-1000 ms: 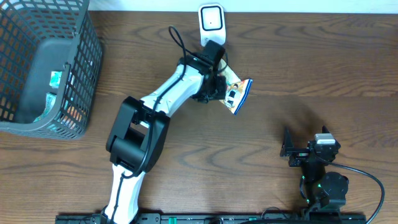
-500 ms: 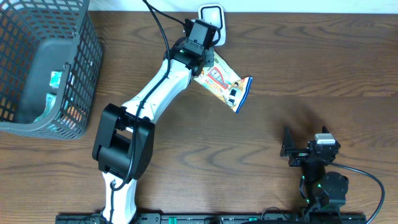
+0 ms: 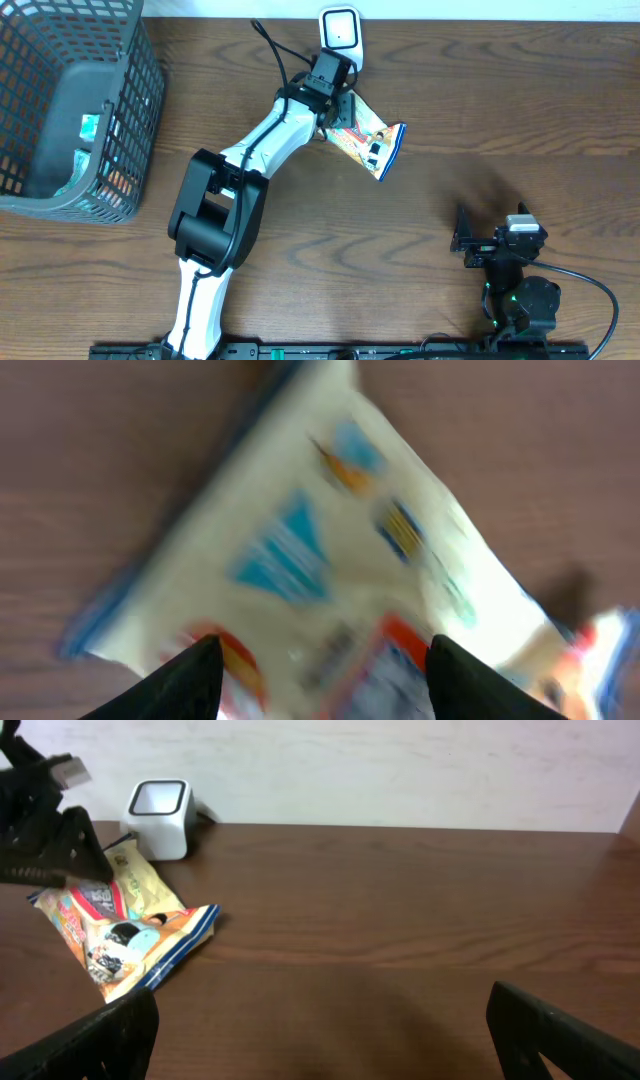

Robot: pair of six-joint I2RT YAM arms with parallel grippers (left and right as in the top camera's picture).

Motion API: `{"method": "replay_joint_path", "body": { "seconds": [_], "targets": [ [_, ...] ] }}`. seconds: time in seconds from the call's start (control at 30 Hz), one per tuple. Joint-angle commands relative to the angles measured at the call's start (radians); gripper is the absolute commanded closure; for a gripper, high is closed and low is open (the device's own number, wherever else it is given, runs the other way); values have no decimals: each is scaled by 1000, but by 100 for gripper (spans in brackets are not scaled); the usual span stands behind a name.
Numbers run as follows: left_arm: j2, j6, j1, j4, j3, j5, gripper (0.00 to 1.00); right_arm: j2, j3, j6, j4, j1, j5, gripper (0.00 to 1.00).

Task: Scan the item barcode
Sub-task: 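Regrasp the yellow packet and hold it in front of the scanner, then move the packet right and set it down on the table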

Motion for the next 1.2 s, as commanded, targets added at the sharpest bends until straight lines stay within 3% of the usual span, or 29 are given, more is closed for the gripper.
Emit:
{"method": "replay_joint_path", "body": {
  "seconds": [0.0,0.2,0.47,0.77,0.97,1.17],
  "targets": [
    [2,12,-14,-29,16,266,37,-4,-1,10,-4,-4,0,1],
    [1,-38,-53,-42,16,483,45,-4,-1,10,-4,-4,0,1],
    [-56,-97,-90,-42,16,471,49,-4,-1,10,-4,-4,0,1],
    [-88,-145,-98,67,16,43,49,-4,-1,10,-4,-4,1,1],
    [-79,-56,-93,105,16,-442,49,-4,-1,10,-4,-4,0,1],
    [-18,-40,-64,235,16,-291,49,-4,-1,10,-4,-4,0,1]
  ]
}}
